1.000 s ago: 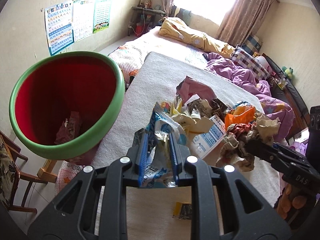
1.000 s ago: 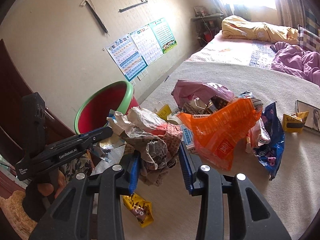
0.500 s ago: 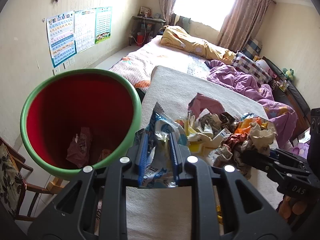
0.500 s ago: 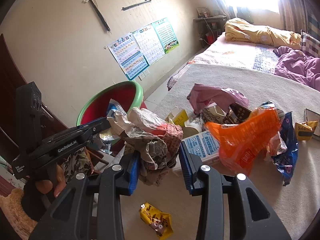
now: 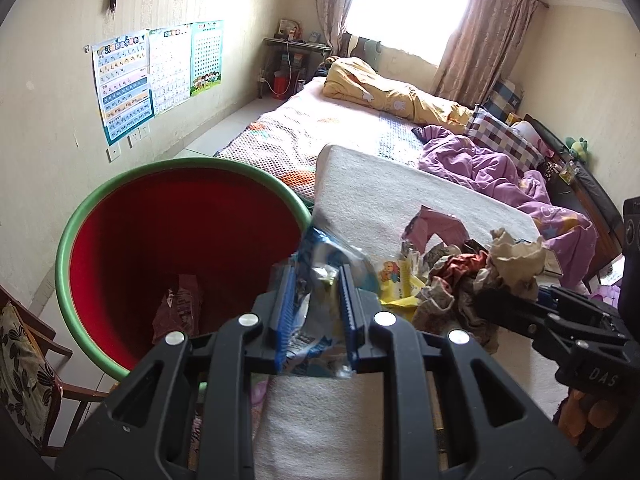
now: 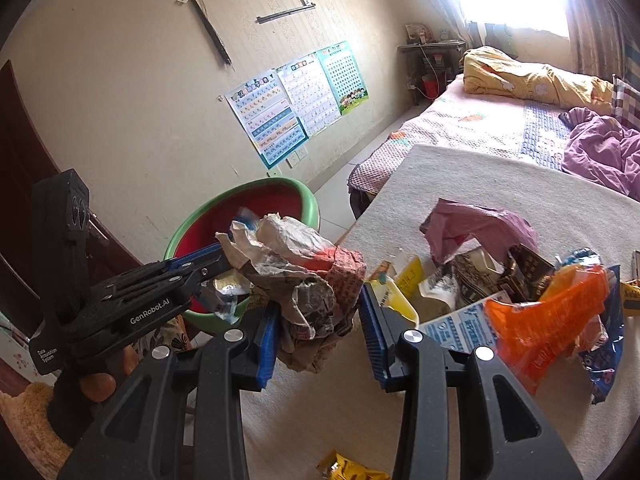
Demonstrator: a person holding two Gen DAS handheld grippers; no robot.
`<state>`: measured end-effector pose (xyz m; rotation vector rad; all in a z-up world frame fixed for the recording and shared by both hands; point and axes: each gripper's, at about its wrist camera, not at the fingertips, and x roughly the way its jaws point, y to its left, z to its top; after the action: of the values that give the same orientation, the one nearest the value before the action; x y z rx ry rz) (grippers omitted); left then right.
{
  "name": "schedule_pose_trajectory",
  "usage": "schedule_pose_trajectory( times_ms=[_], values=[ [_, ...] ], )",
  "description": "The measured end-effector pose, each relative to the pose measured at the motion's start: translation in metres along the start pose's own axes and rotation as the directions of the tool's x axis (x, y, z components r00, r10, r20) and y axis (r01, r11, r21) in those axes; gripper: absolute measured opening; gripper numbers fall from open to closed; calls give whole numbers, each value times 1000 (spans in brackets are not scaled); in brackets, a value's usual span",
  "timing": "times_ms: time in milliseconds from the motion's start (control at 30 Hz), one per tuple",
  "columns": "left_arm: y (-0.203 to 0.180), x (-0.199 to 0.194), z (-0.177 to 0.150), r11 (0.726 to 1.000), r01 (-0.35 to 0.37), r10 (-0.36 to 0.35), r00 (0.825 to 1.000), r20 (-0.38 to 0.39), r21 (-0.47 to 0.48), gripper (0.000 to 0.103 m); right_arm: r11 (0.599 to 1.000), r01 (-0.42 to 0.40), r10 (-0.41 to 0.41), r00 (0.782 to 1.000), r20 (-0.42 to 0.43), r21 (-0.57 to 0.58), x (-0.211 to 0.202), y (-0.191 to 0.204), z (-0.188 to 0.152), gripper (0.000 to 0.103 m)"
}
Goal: Collect trash
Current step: 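Carry both items over the red bucket and open both tools to drop them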
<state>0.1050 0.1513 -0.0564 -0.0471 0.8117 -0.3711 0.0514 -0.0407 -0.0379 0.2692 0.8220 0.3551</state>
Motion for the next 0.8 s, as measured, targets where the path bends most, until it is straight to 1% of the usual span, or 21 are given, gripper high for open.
schedule_pose_trajectory(
  times_ms=[200,333,500,633,800],
  values=[
    [20,1,7,1000,-12,12,1000,6,-3,21,1000,-1,1,1000,0,-1,5,4,3,37],
    [31,0,13,1000,-15,15,1000,18,-2,21,1000,-6,6,1000,-1,-3,17,12,8,37],
    [52,-2,22,999,-49,49,998,39,-16,21,1000,-18,18,1000,1,-10,32,23,15,37],
    [74,3,23,996,-86,87,996,23,-37,21,999,-33,33,999,-8,-17,45,32,22,37],
    [93,10,16,991,-123,123,992,-12,-49,21,999,-43,42,998,-40,-33,70,47,32,38]
  ],
)
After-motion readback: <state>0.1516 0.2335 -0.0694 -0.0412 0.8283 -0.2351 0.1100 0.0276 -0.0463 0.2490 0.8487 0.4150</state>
